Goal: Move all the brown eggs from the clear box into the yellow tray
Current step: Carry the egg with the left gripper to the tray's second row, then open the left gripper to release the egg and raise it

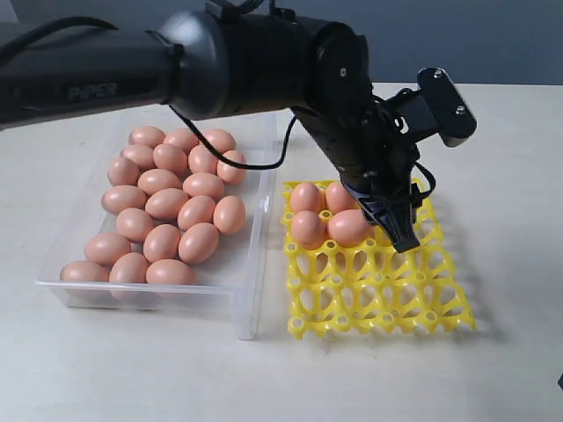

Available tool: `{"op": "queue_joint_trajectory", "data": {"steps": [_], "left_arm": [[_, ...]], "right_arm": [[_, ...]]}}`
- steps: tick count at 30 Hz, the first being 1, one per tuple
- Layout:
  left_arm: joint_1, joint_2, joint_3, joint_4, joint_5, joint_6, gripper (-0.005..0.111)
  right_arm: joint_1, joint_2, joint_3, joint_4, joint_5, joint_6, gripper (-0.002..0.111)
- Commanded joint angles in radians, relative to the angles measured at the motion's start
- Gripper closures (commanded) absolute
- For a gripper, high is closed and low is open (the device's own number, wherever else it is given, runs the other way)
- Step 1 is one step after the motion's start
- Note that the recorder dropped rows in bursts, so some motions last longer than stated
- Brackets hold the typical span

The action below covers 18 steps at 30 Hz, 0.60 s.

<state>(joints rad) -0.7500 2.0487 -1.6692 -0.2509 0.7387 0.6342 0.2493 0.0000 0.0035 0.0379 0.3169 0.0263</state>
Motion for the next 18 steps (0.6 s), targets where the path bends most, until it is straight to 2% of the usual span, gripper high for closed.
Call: {"op": "queue_joint_trajectory", "data": {"steps": [1,4,8,18], "left_arm": [[-0.025,0.080,-0.101,0.209,0.102,-0.231,0.054],[-0.037,0.136,-0.173,0.317,0.189,-0.311,0.056],[-0.044,0.181,-0.229,0.302,0.202,-0.321,0.056],[-0.050,0.234,-0.232,0.442,0.208,-0.372,0.056]], "right_arm": [[0.001,0.000,-0.003,-0.002,-0.012,0.000,0.107],[0.001,0.000,-0.003,-0.002,-0.012,0.000,0.107],[0.001,0.000,-0.003,-0.002,-0.012,0.000,0.107],[0.001,0.000,-0.003,-0.002,-0.012,0.000,0.107]]}}
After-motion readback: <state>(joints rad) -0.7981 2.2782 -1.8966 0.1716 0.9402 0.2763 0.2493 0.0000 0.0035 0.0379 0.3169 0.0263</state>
